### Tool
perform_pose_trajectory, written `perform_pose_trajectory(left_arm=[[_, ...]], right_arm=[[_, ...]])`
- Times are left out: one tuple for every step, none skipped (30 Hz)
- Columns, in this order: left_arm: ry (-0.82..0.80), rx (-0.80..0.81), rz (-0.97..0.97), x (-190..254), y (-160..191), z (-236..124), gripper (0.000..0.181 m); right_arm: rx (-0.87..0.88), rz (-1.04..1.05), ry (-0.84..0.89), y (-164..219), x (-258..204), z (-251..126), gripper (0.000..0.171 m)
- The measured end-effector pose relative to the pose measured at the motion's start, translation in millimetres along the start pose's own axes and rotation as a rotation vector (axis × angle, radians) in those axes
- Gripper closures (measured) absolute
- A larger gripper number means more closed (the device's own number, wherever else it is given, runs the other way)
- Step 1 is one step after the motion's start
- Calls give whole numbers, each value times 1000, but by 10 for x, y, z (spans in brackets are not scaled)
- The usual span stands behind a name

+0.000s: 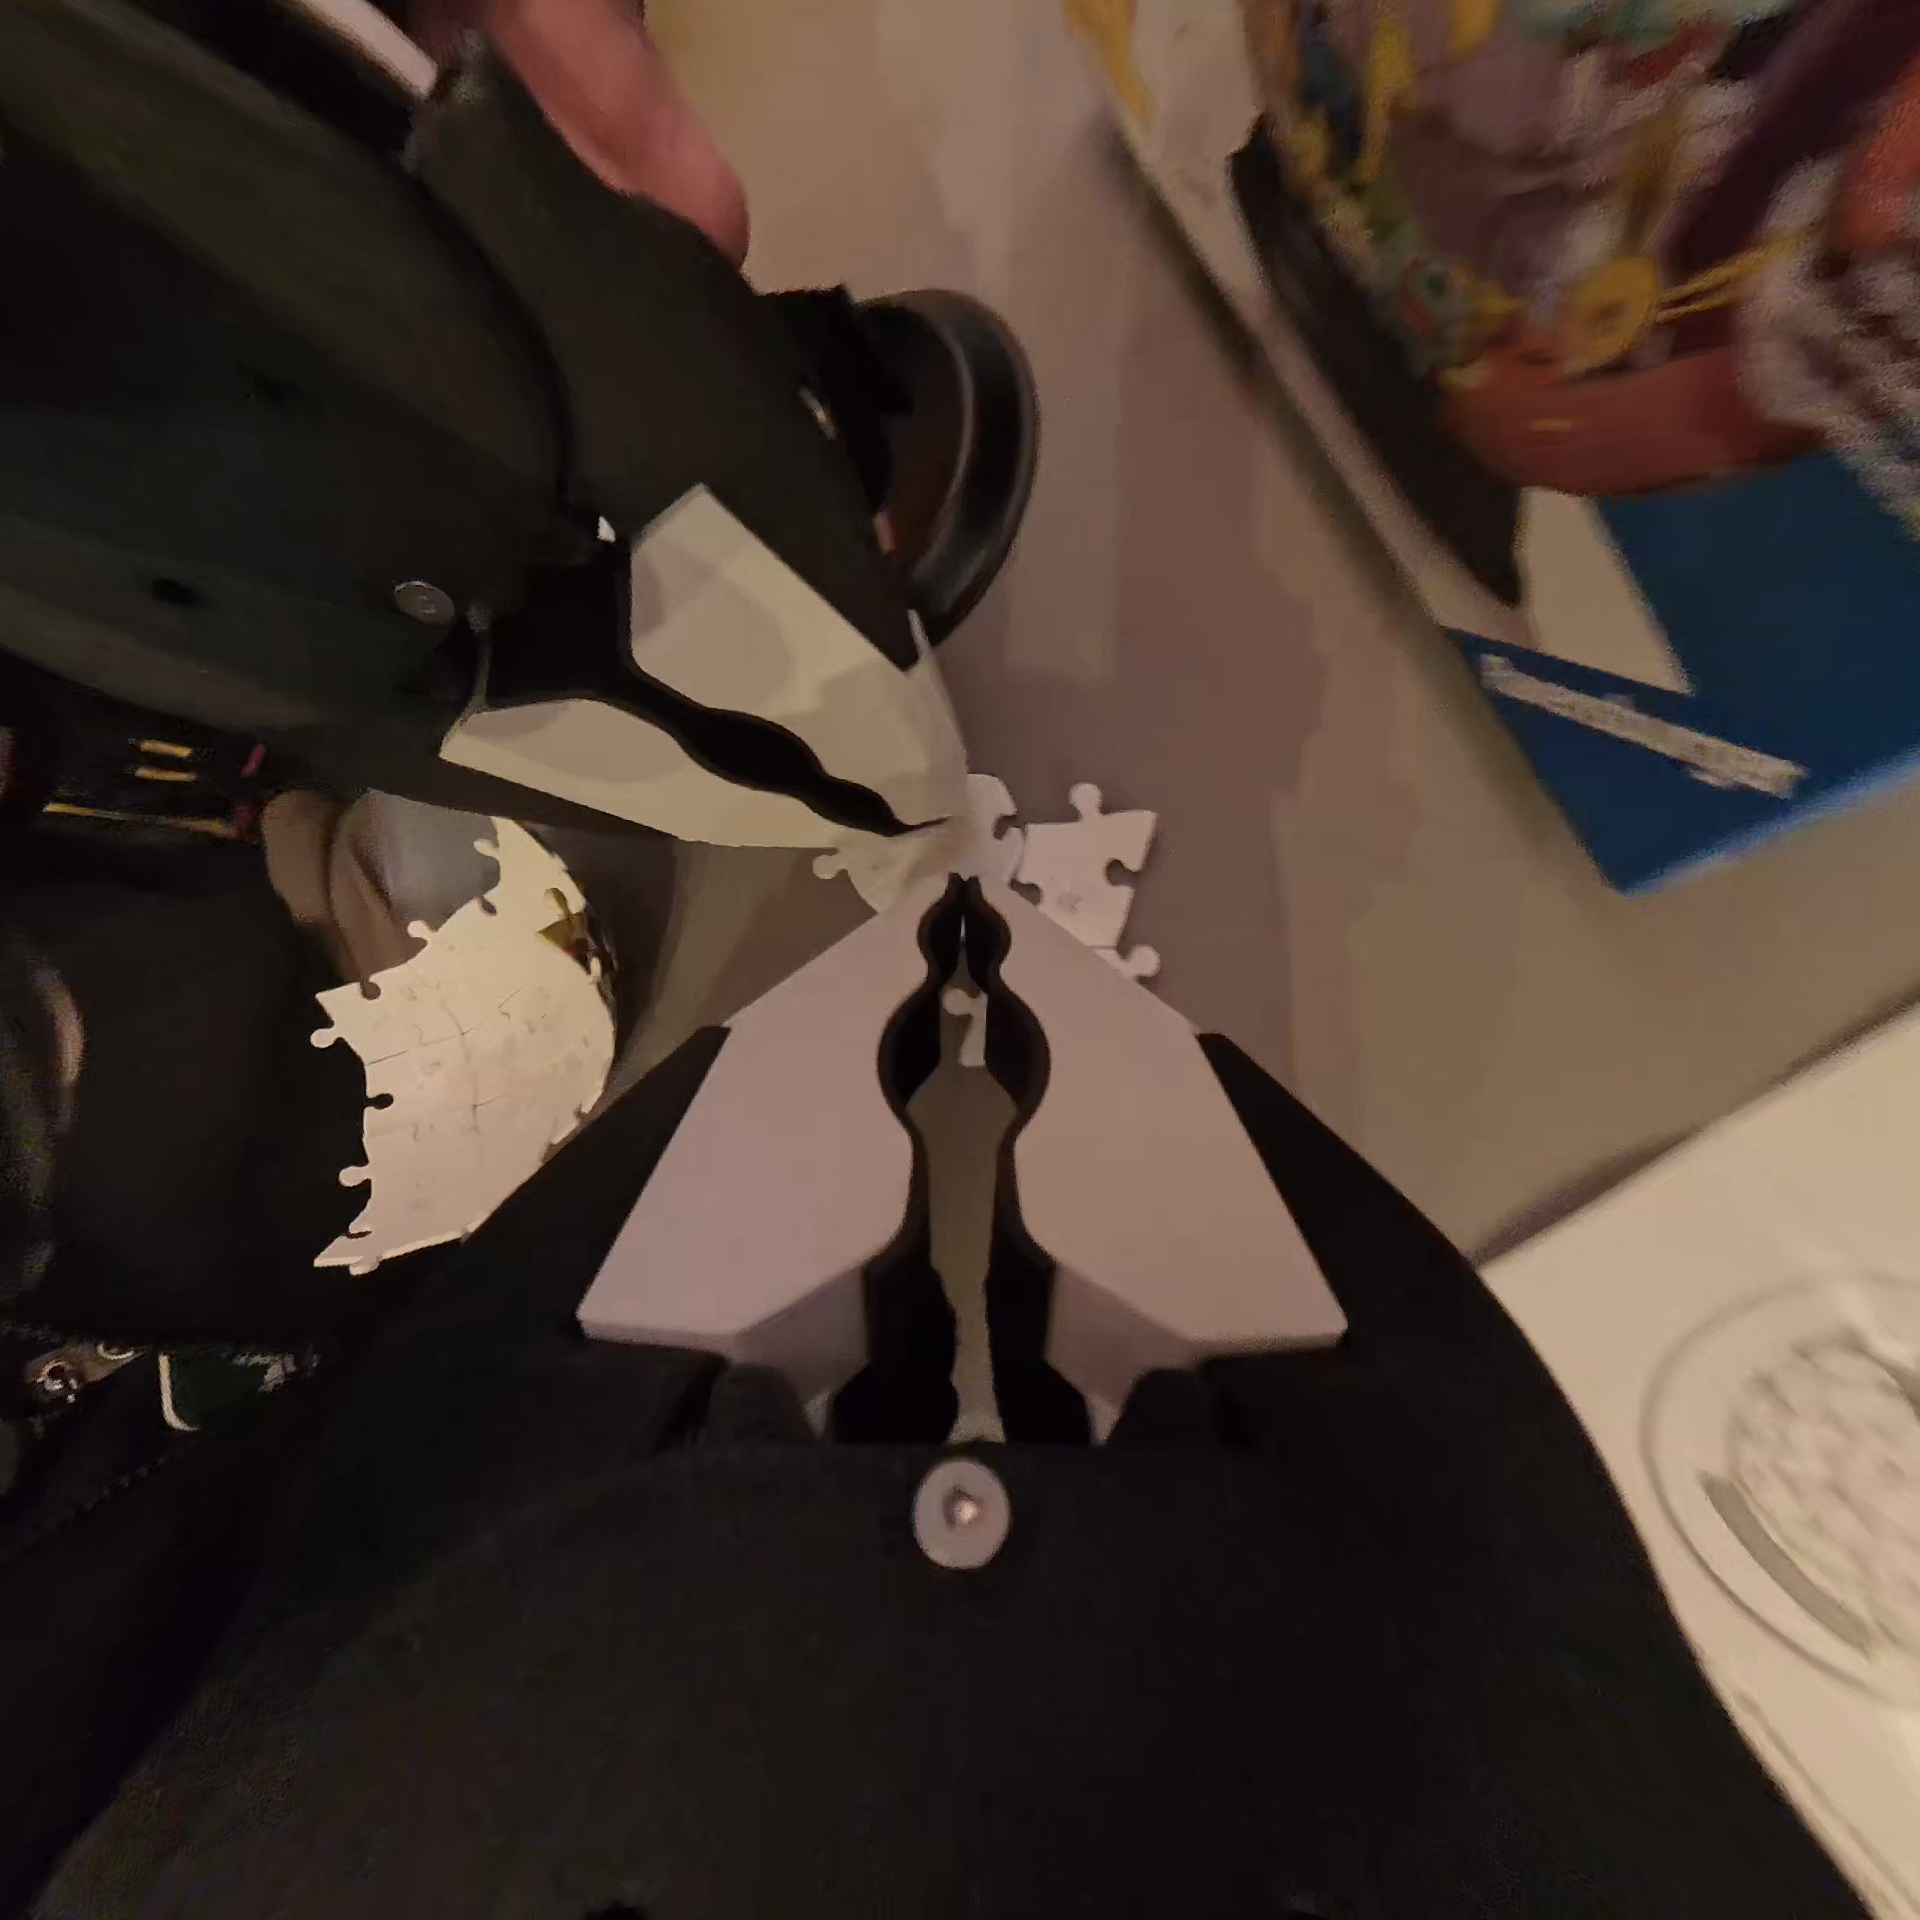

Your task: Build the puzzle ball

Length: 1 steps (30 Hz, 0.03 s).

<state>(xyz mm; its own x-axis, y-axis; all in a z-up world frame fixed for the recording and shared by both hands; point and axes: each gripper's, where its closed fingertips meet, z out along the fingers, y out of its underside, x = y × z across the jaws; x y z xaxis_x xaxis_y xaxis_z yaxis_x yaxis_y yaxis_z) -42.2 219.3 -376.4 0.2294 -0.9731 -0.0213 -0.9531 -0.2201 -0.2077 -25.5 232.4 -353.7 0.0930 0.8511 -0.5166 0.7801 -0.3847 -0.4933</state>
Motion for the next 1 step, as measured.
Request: perform_pose_trajectory(left_arm=[[-4,-1,-12,1,0,0,181]], right_arm=[[18,4,26,-16,51,-67,171]])
